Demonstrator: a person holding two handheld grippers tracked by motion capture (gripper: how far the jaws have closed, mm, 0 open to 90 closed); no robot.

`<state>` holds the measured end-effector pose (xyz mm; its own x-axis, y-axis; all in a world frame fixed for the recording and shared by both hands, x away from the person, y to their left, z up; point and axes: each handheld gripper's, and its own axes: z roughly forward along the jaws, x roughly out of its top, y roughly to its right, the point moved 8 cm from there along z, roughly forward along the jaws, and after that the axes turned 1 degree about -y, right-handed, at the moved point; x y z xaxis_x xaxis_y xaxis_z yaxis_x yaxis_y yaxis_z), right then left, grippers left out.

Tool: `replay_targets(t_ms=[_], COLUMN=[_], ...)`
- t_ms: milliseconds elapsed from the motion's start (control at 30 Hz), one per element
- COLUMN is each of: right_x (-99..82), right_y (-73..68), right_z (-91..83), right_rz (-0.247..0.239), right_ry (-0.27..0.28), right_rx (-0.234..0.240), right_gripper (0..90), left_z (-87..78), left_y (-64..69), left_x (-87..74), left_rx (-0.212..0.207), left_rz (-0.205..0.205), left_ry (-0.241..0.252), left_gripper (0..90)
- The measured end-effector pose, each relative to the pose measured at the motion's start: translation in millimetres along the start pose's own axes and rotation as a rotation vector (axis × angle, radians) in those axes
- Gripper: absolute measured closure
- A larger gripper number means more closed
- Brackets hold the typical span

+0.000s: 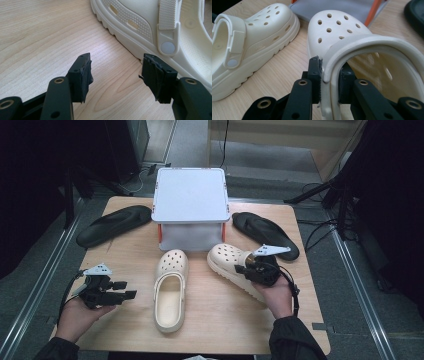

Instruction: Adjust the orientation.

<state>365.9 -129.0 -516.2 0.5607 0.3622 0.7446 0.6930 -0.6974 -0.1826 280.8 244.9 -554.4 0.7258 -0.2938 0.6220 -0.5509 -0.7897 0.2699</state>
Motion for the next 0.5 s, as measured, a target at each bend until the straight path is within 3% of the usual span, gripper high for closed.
replay_targets(t_ms=[167, 333, 500], right_x=[6.5, 10.8, 15.1], right_y=[-17.2, -33.2, -40.6], right_z=[12.7, 25.2, 32.9], right_rz=[-0.028, -0.024, -0.021], right_ry=[-0.013, -0.04, -0.048], right_rx=[-0.006, -0.003, -0.017], right_gripper=[77.2, 77.0, 77.0], left_z=[2.1, 3.2, 3.0], left_y=[2.4, 3.8, 4.6], left_x=[1.1, 2.1, 3.5], left_rx=[-0.005, -0.008, -0.011], left_rz=[0.01, 0.015, 0.021], left_ry=[-0.005, -0.003, 0.005], left_gripper=[41.2, 41.2, 41.4])
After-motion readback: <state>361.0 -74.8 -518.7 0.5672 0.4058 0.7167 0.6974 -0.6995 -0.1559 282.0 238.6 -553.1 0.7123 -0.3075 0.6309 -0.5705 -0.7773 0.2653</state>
